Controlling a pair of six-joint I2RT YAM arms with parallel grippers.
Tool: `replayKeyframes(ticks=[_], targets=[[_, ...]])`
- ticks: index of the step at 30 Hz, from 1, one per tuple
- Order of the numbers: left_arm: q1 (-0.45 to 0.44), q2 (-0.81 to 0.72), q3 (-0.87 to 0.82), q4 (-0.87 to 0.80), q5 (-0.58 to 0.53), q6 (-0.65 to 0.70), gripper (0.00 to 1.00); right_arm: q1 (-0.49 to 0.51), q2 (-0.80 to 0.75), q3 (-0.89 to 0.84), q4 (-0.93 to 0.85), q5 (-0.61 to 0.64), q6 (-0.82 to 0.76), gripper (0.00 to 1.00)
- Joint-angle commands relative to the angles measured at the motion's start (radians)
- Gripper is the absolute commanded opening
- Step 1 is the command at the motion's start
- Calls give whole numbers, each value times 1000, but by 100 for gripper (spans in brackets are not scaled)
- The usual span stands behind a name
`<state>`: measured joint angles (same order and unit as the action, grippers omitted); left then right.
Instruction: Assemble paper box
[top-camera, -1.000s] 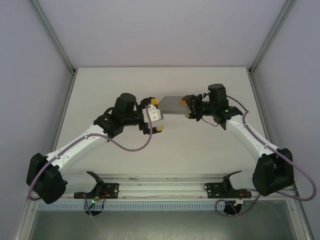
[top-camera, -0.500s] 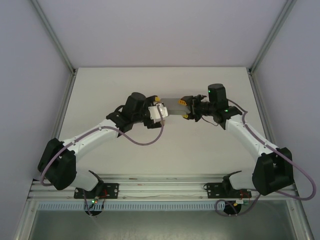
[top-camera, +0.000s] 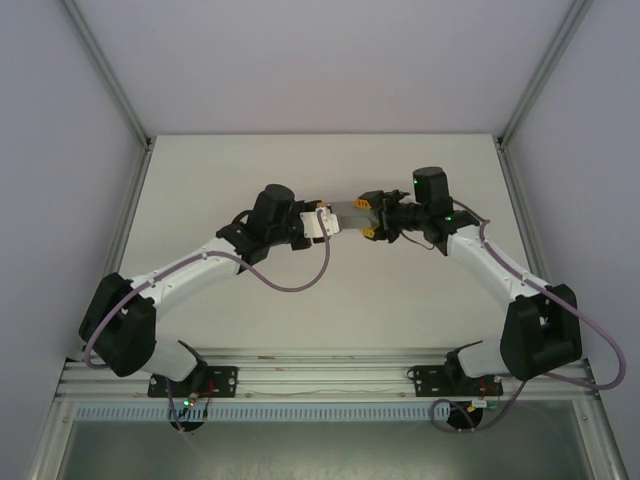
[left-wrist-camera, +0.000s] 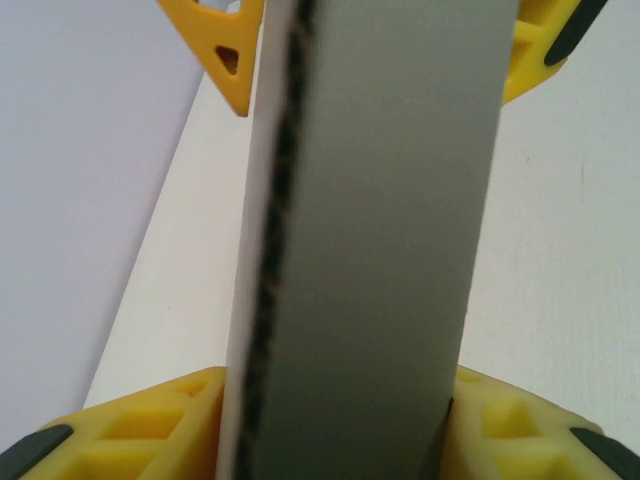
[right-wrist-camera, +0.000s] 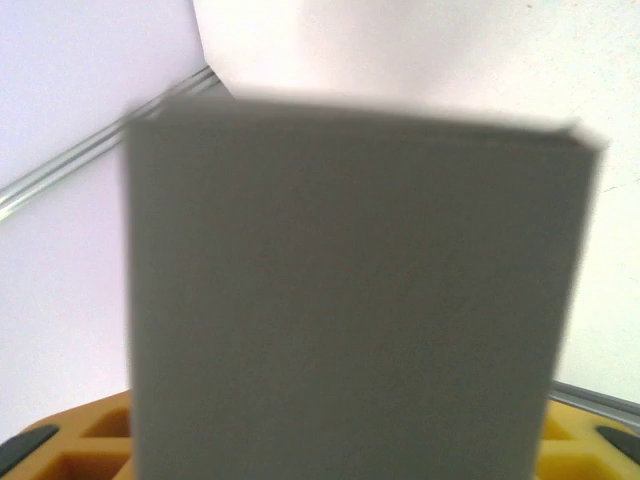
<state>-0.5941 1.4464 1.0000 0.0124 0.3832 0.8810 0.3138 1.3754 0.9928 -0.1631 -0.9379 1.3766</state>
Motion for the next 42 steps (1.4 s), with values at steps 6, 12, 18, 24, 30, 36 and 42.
replayKeyframes(ticks=[6, 12, 18, 24, 30, 36, 42], targets=[[0, 16, 68, -67, -34, -5, 35, -15, -64, 8, -54, 103, -173, 100], [3, 73, 142, -345, -58, 55, 36, -53, -199, 85, -315, 594, -780, 100], [8, 257, 315, -735, -34, 103, 37, -53, -350, -63, -130, 522, -1232, 100], [16, 445, 488, -923, -28, 49, 38, 6, -268, -41, -255, 467, -1431, 96], [17, 493, 524, -943, -11, 35, 38, 71, -126, 1, -368, 483, -1491, 81], [19, 494, 527, -930, -4, 35, 38, 115, -51, 8, -256, 490, -1481, 64], [22, 494, 530, -932, -3, 34, 39, 130, 17, 51, -238, 515, -1485, 47]])
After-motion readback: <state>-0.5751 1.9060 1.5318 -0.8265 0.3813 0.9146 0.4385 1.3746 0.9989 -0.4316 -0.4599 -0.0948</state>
